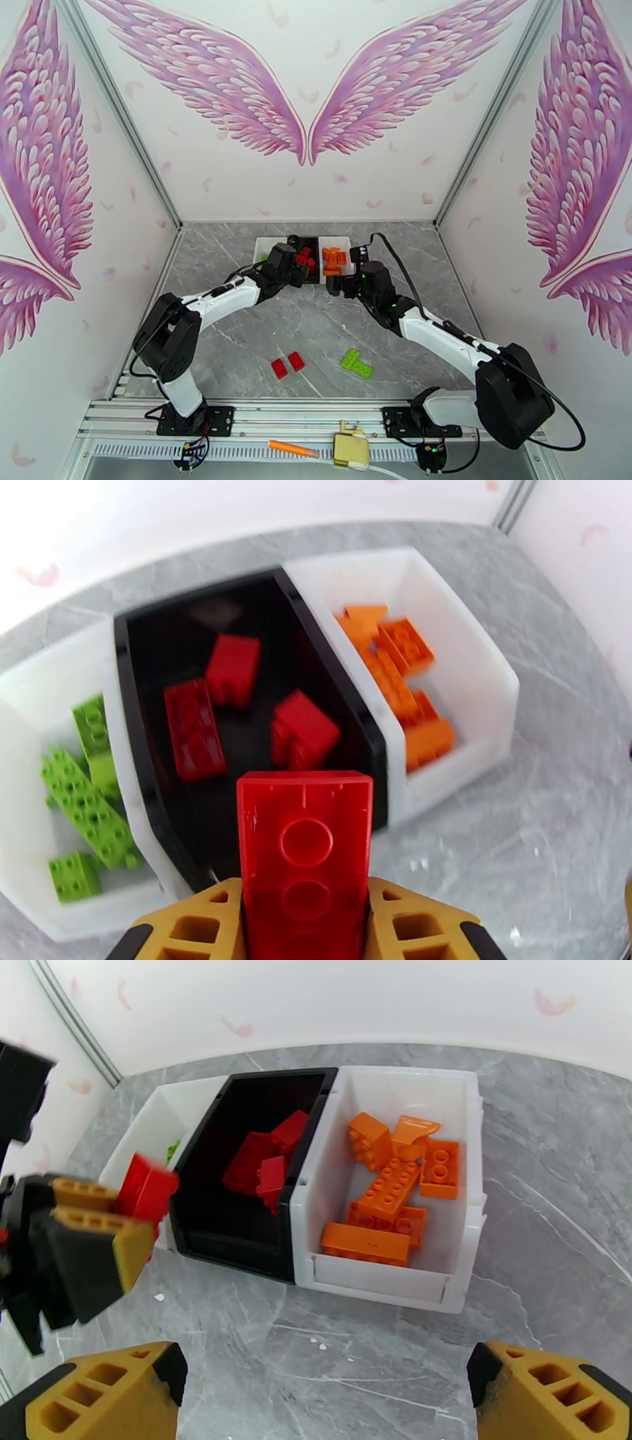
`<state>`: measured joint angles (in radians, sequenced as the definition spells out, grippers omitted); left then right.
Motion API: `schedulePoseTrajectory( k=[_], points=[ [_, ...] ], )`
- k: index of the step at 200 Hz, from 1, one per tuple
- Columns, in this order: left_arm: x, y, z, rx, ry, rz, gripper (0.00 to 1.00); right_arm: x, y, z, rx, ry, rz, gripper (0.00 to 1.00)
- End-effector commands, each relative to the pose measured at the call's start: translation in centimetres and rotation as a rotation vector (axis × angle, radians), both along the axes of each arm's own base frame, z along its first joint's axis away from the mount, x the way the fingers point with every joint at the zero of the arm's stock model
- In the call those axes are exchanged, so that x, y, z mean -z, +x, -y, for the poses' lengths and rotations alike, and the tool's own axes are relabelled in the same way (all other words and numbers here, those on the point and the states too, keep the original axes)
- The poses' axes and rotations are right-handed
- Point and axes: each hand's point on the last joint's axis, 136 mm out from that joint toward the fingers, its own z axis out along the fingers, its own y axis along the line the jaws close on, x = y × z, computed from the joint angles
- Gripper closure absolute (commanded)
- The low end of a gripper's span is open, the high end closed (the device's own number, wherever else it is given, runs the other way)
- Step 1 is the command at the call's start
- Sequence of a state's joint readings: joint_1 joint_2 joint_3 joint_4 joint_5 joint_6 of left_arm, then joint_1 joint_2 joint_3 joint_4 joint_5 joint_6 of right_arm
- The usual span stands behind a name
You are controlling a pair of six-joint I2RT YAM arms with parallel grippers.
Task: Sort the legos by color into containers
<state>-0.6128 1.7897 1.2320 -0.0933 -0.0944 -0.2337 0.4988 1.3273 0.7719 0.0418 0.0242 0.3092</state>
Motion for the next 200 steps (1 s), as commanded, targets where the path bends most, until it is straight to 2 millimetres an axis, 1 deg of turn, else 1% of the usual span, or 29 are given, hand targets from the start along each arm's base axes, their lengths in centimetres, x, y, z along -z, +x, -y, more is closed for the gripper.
schedulePoseTrajectory(
  k=[1,14,19,26,37,56,75,93,109,133,149,170,185,200],
  points=[
    [-2.1,3.0,0.7,0.006,-0.026,0.054,0.7,-2.3,-0.3,-2.2,-0.089,0.024,0.064,0.01],
    [-2.1,4.3,1.0,0.011,-0.036,0.055,0.7,-2.5,-0.5,-3.0,-0.12,0.024,0.072,0.01],
    [-1.8,4.6,1.2,0.016,-0.034,0.05,0.7,-2.6,-0.6,-3.3,-0.13,0.024,0.078,0.01],
    [-1.9,5.3,1.4,0.019,-0.036,0.057,0.7,-2.8,-0.6,-3.8,-0.144,0.025,0.083,0.01],
    [-1.4,6.3,1.7,0.02,-0.032,0.052,0.69,-2.9,-0.6,-4.4,-0.161,0.026,0.089,0.01],
    [-0.9,7.8,2.3,0.024,-0.035,0.048,0.69,-3.1,-0.5,-4.9,-0.169,0.028,0.094,0.01],
    [-0.1,9.2,2.8,0.019,-0.043,0.048,0.69,-3.1,-0.5,-4.9,-0.165,0.025,0.095,0.01],
    [0.6,10.3,3.3,0.017,-0.044,0.039,0.68,-2.9,-0.4,-4.5,-0.144,0.016,0.091,0.01],
    [1.4,10.9,3.6,0.017,-0.045,0.029,0.68,-2.8,-0.4,-4.2,-0.126,0.008,0.087,0.01],
    [1.9,11.6,4.0,0.021,-0.049,0.022,0.63,-2.6,-0.5,-3.7,-0.106,0.004,0.083,0.01],
    [1.3,11.9,4.2,0.031,-0.052,0.037,0.58,-2.8,-0.6,-3.6,-0.104,-0.001,0.087,0.01],
    [-0.4,12.0,4.0,0.032,-0.059,0.072,0.47,-3.0,-0.6,-3.3,-0.098,-0.012,0.095,0.01],
    [-1.7,11.6,3.9,0.036,-0.067,0.091,0.41,-3.2,-0.6,-3.1,-0.091,-0.019,0.099,0.01],
    [-3.1,11.0,3.6,0.043,-0.082,0.115,0.32,-3.3,-0.6,-3.0,-0.089,-0.023,0.1,0.01]
  ],
)
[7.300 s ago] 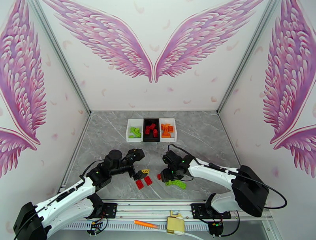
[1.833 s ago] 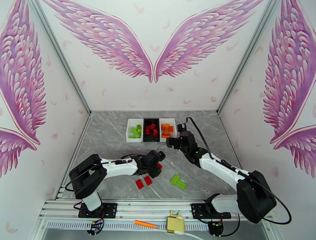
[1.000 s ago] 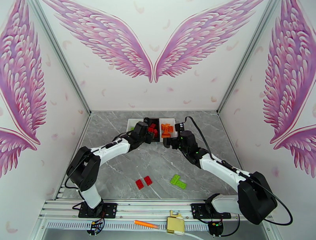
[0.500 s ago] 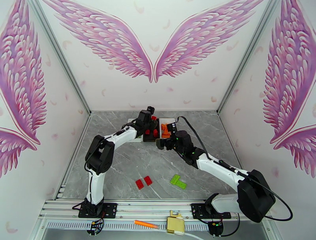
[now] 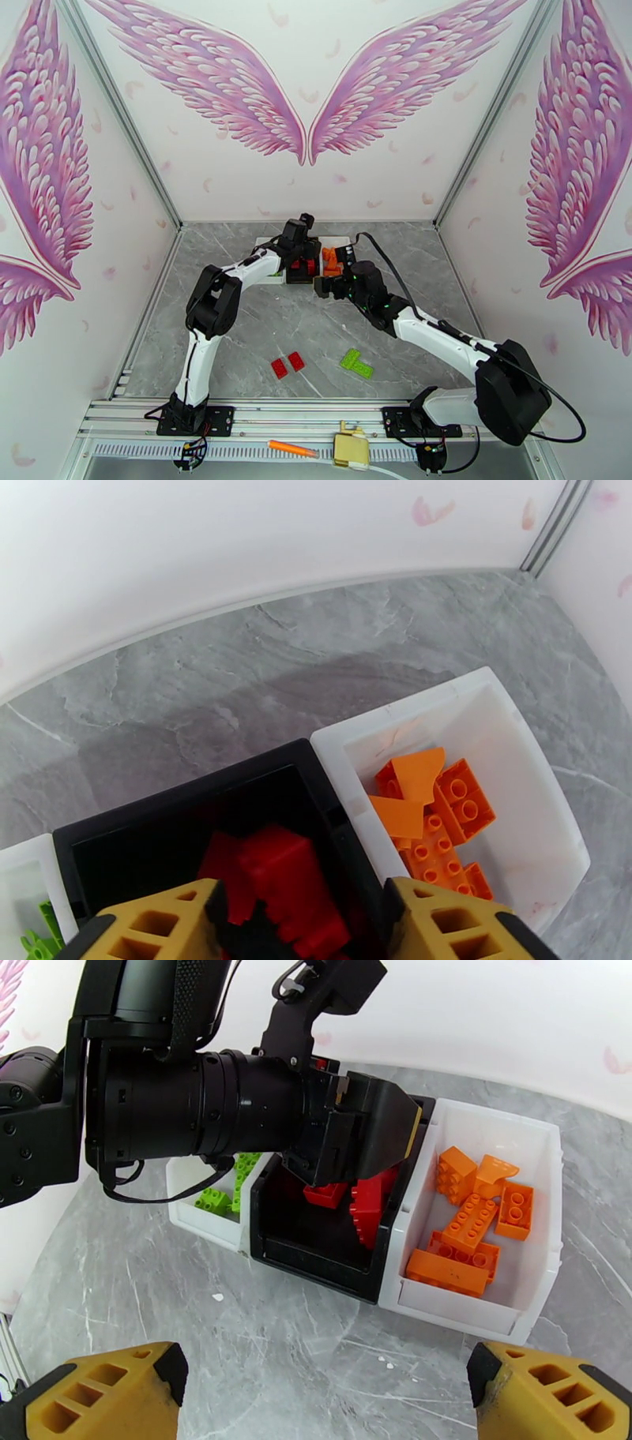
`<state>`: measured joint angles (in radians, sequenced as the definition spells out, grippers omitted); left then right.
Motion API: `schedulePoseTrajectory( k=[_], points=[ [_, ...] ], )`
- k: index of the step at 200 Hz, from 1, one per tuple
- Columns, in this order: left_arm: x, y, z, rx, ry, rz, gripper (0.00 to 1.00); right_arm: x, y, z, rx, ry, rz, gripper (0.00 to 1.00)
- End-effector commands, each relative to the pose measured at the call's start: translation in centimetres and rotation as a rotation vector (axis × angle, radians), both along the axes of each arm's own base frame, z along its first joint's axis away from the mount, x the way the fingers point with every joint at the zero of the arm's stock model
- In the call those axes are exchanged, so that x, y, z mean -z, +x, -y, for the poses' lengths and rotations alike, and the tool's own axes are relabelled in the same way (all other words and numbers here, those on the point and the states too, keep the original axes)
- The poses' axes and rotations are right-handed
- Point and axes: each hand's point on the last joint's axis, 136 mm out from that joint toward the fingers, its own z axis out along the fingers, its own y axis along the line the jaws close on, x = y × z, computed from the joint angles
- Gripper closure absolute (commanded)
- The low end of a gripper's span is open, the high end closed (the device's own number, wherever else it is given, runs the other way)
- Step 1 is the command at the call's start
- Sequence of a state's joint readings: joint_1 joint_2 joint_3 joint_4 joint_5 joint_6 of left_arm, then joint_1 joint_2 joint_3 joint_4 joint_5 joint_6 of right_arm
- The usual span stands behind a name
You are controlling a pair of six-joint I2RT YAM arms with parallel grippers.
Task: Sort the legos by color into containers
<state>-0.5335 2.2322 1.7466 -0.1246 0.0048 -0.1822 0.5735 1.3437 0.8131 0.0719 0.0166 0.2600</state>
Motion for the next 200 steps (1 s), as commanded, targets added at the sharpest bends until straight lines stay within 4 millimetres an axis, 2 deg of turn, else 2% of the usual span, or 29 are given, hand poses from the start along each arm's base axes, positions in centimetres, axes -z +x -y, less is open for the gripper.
schedulePoseTrajectory(
  k=[1,39,76,79,81,85,101,134,170,200],
  points=[
    [-5.5,-0.3,-0.3,0.01,-0.049,0.093,0.32,-1.3,0.0,0.4,0.015,-0.014,0.032,0.01],
    [-9.1,-3.1,-2.2,-0.013,-0.089,0.16,0.16,-0.9,-0.7,-0.3,-0.049,-0.037,0.009,0.01],
    [-10.1,-6.7,-5.9,-0.091,-0.089,0.178,0.01,-0.2,-2.2,-0.5,-0.077,-0.093,-0.055,0.01],
    [-10.5,-6.8,-6.2,-0.098,-0.093,0.186,0.01,-0.2,-2.3,-0.5,-0.074,-0.095,-0.063,0.01],
    [-9.7,-7.2,-6.6,-0.102,-0.081,0.171,0.01,0.0,-2.4,-0.5,-0.076,-0.098,-0.074,0.01],
    [-9.4,-7.7,-7.0,-0.11,-0.077,0.166,0.01,0.3,-2.8,-0.6,-0.08,-0.105,-0.094,0.01],
    [-9.3,-9.1,-8.7,-0.137,-0.082,0.163,0.01,1.6,-4.2,-1.1,-0.087,-0.147,-0.166,0.01],
    [-9.3,-11.0,-12.3,-0.21,-0.107,0.156,0.01,4.9,-7.4,-2.4,-0.069,-0.172,-0.349,0.01],
    [-8.6,-11.4,-15.7,-0.288,-0.136,0.148,0.01,8.5,-11.5,-5.3,-0.093,-0.24,-0.502,0.01],
    [-8.7,-11.2,-16.6,-0.297,-0.16,0.158,0.01,10.6,-14.7,-7.4,-0.122,-0.386,-0.564,0.01]
  ],
)
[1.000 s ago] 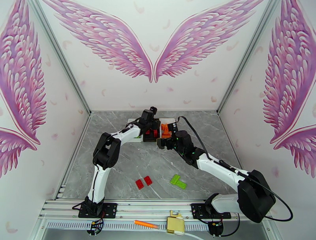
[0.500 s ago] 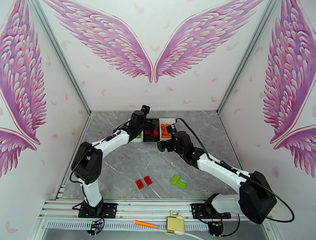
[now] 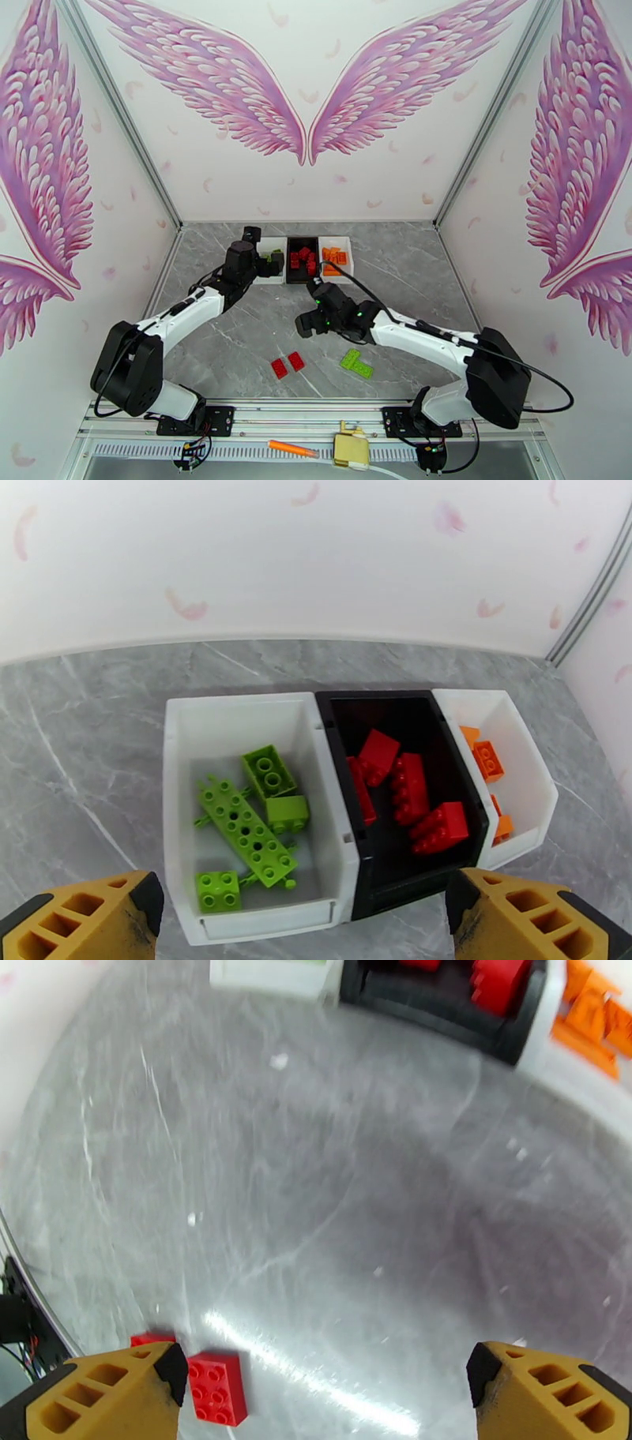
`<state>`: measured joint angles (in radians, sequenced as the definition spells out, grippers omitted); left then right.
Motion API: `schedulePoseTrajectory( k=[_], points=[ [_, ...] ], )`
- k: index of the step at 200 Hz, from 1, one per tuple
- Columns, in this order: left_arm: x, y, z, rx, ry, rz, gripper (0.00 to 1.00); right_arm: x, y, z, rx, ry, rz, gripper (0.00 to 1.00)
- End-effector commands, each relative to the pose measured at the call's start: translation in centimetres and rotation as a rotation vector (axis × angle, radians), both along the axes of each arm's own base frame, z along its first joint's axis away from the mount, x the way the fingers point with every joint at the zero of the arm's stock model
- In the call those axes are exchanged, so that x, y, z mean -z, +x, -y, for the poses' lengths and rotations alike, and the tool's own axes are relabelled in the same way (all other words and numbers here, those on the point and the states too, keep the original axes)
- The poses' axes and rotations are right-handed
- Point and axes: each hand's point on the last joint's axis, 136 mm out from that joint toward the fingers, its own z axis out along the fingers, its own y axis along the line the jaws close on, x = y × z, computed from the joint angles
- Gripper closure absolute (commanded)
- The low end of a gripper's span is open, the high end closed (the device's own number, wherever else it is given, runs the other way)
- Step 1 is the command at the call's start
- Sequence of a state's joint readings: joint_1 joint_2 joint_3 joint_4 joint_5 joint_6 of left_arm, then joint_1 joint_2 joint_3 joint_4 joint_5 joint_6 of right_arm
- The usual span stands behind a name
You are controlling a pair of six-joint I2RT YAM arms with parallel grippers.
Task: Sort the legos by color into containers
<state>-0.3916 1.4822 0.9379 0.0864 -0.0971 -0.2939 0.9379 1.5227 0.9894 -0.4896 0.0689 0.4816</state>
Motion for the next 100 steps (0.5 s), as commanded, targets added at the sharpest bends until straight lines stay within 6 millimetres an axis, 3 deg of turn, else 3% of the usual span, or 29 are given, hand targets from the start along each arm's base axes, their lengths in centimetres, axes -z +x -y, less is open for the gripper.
schedulePoseTrajectory(
  k=[1,30,65,100],
  points=[
    [-1.5,0.0,-0.5,-0.011,-0.045,0.045,0.01,1.2,-2.3,-0.5,0.02,-0.119,-0.061,0.01],
    [-1.3,0.2,-0.8,-0.013,-0.051,0.042,0.01,2.8,-4.7,-2.5,-0.052,-0.169,-0.12,0.04],
    [-0.8,0.3,-0.9,-0.012,-0.054,0.033,0.01,4.6,-6.3,-4.2,-0.126,-0.198,-0.183,0.16],
    [-0.6,0.4,-0.8,-0.003,-0.043,0.024,0.01,6.4,-7.0,-4.7,-0.155,-0.248,-0.229,0.29]
  ],
)
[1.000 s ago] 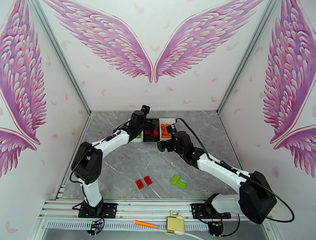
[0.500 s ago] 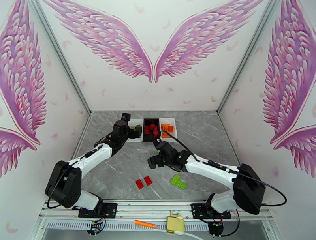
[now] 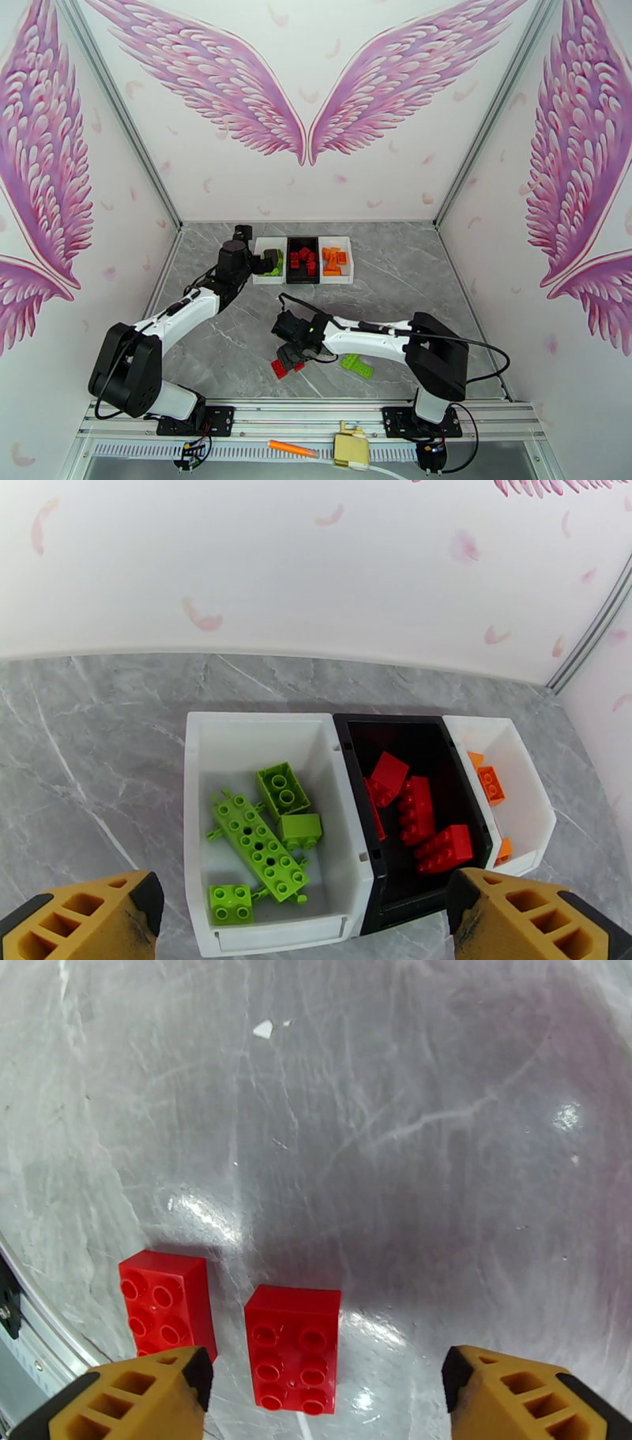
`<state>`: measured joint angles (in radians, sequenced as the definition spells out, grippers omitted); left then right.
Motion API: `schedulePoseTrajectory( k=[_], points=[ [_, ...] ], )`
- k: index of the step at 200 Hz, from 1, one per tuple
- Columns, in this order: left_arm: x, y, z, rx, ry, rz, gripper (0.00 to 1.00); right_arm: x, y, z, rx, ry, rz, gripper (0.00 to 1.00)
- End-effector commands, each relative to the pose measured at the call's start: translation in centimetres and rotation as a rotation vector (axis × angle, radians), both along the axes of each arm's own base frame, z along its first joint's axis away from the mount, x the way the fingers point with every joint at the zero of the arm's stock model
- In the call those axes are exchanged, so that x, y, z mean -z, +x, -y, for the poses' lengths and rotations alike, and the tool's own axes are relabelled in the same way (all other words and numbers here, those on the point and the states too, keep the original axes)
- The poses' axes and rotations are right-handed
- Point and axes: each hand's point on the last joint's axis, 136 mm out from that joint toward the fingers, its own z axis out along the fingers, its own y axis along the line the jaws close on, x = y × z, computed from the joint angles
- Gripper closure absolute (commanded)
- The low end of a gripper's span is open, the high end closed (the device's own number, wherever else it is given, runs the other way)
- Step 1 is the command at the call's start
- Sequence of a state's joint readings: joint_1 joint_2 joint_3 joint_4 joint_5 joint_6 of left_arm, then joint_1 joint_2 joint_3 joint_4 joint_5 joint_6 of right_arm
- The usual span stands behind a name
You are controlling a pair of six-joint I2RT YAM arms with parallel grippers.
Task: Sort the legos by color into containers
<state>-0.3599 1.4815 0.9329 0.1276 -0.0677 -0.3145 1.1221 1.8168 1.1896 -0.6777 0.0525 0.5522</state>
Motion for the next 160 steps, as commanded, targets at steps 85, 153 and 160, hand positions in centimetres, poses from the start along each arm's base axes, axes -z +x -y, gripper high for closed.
schedulePoseTrajectory(
  k=[85,153,160],
  points=[
    [0.1,-0.3,0.0,0.02,0.006,0.005,0.01,1.7,-1.1,0.1,-0.009,-0.054,-0.055,0.65],
    [-0.2,-1.3,-0.2,0.018,0.003,0.016,0.01,-1.2,1.5,1.1,0.049,-0.02,0.082,0.7],
    [-0.3,-1.5,-0.3,0.02,0.003,0.023,0.01,-2.0,2.3,1.2,0.059,-0.007,0.124,0.7]
  ],
)
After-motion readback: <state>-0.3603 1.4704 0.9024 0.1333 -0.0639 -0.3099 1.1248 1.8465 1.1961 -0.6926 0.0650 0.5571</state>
